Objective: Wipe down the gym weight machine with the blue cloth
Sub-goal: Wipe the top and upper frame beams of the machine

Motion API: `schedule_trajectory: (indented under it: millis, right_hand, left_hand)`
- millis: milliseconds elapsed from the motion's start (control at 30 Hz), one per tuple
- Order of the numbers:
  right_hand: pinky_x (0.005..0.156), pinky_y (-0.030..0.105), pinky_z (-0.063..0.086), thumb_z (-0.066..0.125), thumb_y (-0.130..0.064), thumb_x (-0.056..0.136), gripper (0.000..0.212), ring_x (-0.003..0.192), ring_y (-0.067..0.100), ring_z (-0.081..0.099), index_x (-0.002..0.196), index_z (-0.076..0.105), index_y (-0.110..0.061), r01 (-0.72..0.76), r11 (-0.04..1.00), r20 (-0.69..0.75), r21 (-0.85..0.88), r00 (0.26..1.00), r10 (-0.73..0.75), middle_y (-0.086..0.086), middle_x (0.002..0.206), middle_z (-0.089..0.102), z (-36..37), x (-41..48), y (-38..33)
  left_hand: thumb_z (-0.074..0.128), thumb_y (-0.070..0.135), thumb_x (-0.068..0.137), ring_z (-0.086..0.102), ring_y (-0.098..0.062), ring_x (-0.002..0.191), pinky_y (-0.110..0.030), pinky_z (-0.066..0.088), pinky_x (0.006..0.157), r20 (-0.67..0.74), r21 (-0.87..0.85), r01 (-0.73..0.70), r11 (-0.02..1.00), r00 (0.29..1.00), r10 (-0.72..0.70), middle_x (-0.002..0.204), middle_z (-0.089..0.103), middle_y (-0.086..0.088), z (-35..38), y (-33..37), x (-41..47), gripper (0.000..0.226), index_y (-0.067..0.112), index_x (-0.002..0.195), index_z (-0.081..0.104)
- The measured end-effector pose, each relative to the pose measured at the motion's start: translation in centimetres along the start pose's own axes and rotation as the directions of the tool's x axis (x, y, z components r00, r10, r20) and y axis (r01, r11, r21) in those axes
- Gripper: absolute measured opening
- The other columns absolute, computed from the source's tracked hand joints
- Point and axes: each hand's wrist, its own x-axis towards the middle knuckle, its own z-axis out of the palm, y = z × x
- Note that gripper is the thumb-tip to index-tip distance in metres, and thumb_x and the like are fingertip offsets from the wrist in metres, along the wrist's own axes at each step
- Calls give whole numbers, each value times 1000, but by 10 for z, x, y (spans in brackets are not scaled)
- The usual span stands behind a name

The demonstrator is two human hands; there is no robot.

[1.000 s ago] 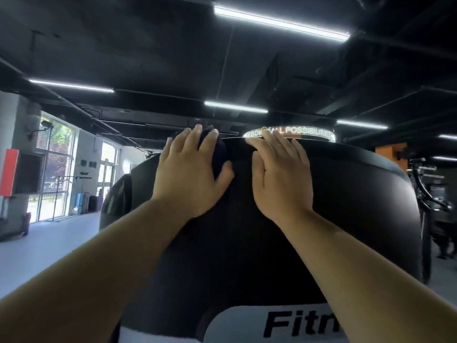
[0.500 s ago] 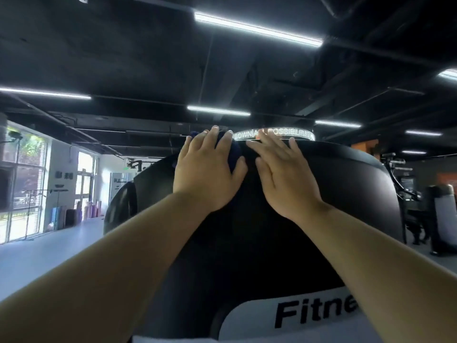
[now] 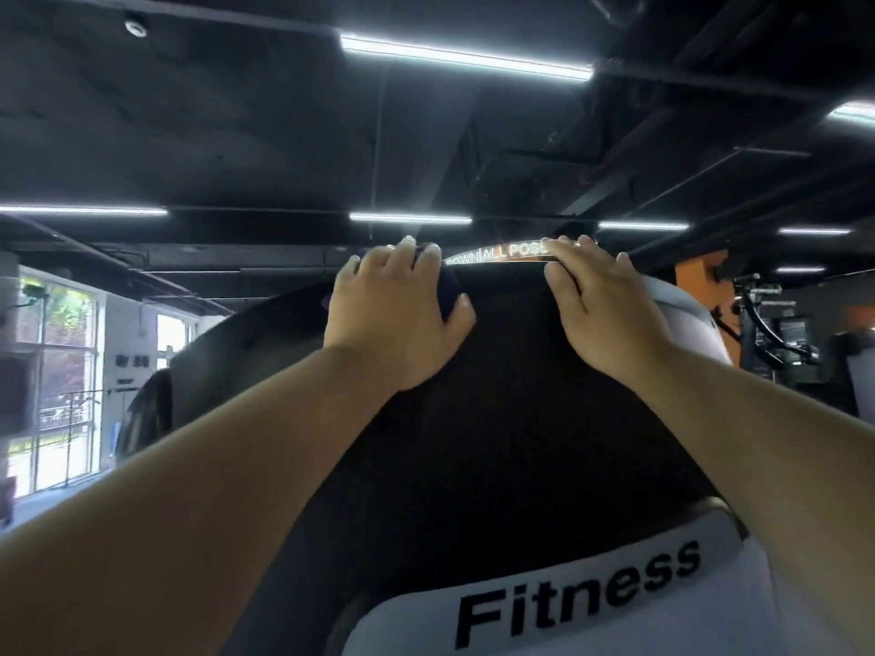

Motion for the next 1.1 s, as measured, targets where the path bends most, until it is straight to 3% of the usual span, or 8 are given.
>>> schedule_trajectory:
  millis: [133,267,567,667,800,900,967,1100]
  right_hand:
    - [122,43,15,22,-43,102,51,141,16,37,142,48,-23,60,998,49,15,997,-60,-1,146,51,-4,5,40]
    - [117,39,28,29,-37,105,46,133,16,46,138,55,-18,213,976,-30,51,977,-212,0,138,58,-9,3,78]
    - [107,23,30,34,-36,105,42,133,14,46,135,58,-17,113,960,-59,255,993,-101,-1,136,59,-8,11,167]
    - [111,25,27,36,-47,100,51,142,8,31,148,39,-30,131,888,-92,440,991,-101,-9,154,39,-15,12,151]
    - [116,27,19,36,-54,99,50,144,5,22,148,32,-45,267,851,22,453,950,-310,-12,160,26,-21,22,111]
    - [120,36,23,45,-45,99,44,143,11,30,141,50,-35,263,846,17,465,952,-305,-9,155,38,-15,17,102]
    - [118,40,28,45,-40,94,41,144,14,32,128,61,-22,304,825,-78,476,949,-304,-4,151,45,-6,-3,110]
    - [116,47,31,41,-30,90,38,137,20,44,115,63,-11,333,873,-216,355,938,-269,3,140,56,5,-29,123]
  left_hand:
    - [30,61,93,47,-26,125,-43,34,106,-41,-30,135,990,990,-137,132,56,-3,7,36,14,63,19,134,50]
    - [27,58,91,39,-30,138,-50,26,117,-167,120,-4,993,986,24,151,43,-10,30,66,-22,73,13,145,43]
    - [17,64,94,40,-23,135,-44,27,113,70,34,175,984,982,-177,141,52,-3,17,163,74,69,22,138,49]
    - [17,46,102,31,-21,142,-42,15,119,136,-246,220,944,972,-191,150,42,-3,24,205,85,59,18,151,33]
    - [26,25,103,54,-13,101,-28,43,82,30,-756,356,550,858,-513,110,60,7,-2,201,94,38,24,118,61]
    - [31,23,100,56,-7,97,-28,42,80,-168,-550,303,778,873,-458,118,64,8,-12,170,77,40,28,127,60]
    - [34,23,99,61,-11,95,-26,41,77,-152,-377,308,873,910,-386,116,66,3,-10,150,62,40,27,130,59]
    - [29,41,93,56,-19,121,-36,44,100,-84,-155,212,965,970,-227,132,62,2,3,111,42,50,26,130,59]
